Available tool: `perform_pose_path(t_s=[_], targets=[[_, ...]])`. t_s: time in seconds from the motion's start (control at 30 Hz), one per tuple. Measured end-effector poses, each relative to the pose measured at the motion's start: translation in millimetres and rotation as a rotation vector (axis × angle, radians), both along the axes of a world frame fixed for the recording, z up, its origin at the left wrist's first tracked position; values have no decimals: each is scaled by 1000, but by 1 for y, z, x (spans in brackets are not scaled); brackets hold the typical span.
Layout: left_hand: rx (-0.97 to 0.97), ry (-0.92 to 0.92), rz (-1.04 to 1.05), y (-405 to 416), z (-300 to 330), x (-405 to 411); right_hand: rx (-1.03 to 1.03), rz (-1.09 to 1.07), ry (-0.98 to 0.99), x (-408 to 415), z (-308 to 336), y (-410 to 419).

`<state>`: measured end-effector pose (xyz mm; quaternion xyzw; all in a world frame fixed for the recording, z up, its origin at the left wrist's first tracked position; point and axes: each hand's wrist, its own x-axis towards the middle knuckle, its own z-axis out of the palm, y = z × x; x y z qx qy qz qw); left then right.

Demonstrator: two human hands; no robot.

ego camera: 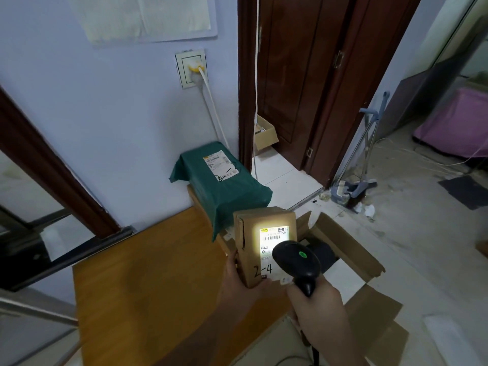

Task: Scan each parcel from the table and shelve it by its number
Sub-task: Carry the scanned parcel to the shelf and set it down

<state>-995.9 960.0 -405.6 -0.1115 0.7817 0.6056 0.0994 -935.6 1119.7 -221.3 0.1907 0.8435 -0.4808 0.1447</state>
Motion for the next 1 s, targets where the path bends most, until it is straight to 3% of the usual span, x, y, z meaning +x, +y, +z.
perform_pose_path(t_s=[0.6, 1.0], targets=[[-42, -2, 53, -1, 15, 45, -19, -18, 41, 42, 2, 5], [167, -107, 368, -78, 29, 124, -34, 428, 184, 79, 5, -58]])
